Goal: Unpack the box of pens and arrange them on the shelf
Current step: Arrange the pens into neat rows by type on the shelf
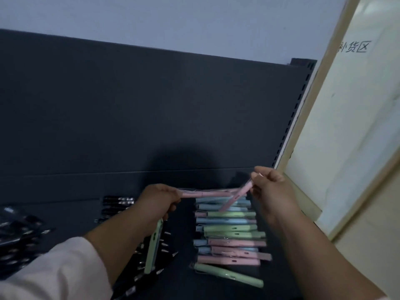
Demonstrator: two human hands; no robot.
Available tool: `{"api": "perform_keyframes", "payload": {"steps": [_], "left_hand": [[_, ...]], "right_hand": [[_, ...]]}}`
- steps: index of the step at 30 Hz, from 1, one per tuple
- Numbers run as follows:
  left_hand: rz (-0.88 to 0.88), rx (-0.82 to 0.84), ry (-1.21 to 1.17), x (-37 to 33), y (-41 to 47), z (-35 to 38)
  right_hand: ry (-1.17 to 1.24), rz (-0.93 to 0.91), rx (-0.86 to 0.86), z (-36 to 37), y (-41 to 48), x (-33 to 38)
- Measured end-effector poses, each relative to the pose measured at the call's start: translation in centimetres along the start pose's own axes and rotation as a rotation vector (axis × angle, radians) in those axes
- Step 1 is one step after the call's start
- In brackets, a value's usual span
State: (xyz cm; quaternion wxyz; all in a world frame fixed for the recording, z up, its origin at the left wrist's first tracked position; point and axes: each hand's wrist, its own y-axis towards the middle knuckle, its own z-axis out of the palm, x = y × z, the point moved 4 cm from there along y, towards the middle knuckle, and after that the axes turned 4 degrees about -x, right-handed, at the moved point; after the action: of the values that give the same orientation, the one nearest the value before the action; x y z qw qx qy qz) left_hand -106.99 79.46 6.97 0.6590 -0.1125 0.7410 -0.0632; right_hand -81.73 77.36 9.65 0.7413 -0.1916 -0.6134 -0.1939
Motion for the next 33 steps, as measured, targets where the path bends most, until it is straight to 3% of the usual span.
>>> {"api": "perform_keyframes", "payload": {"steps": [6,10,15,20,24,28,33], "left_hand": [[-0.045,0.108,0.077,0.9,0.1,5.1],[-0.076,0.148,0.155,1.5,0.1,6.1],[-0.176,0.048,0.086,0.9,0.6,4.5],[-0.259,-0.024,-0.213,0.5,0.1,2.5],[-0.228,-0.054,-0.399,-0.1,-0.1,1.5],[-0.122,-0.006,-0.392,-1.3,-0.6,1.6],[-0.079,0.052,-0.395,-2.3,-0.8,2.5]], "right_hand": [[-0.186,-0.232,0.066,-1.2,0.0,1.5],[-0.581,-0.446,0.194,0.2,-1.1,2.1],[-1.070,-0.689,0.432,3.3,-2.0,-0.9],[-1.095,-0.521,0.539,5.3,-2.5,-4.1],[-0.870,-0.403,0.548,7.3,-3.6,-4.7],[-0.590,-0.209,0.640,9.2,-4.8,-4.8],[-0.603,-0.085,0.665,8.7,-4.7,-4.9]]}}
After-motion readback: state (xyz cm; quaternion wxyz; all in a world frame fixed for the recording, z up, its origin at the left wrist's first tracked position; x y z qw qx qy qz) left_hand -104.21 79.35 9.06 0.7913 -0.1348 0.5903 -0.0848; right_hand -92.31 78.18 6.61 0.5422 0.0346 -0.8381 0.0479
